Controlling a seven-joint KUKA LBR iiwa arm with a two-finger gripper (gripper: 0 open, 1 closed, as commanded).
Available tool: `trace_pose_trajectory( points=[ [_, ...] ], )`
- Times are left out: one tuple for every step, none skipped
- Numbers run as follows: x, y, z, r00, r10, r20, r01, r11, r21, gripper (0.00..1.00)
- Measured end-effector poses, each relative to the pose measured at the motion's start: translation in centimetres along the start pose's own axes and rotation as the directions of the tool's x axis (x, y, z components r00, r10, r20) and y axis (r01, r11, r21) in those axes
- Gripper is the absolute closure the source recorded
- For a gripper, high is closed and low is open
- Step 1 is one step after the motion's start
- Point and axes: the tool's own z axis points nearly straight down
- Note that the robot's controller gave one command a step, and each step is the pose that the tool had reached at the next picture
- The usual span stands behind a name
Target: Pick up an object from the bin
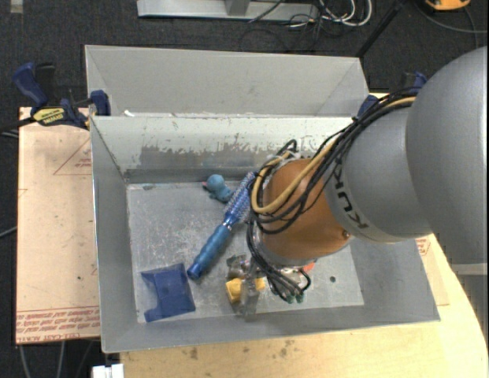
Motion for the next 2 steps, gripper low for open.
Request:
trace_pose_trajectory(
  points=[
    [-0.11,0.01,-3.05,1.000,0.002,0.002,-0.002,1.000,0.000,1.00],
    [-0.13,0.01,-3.10,1.000,0.004,-0.001,-0.004,1.000,0.000,1.00]
  ],
)
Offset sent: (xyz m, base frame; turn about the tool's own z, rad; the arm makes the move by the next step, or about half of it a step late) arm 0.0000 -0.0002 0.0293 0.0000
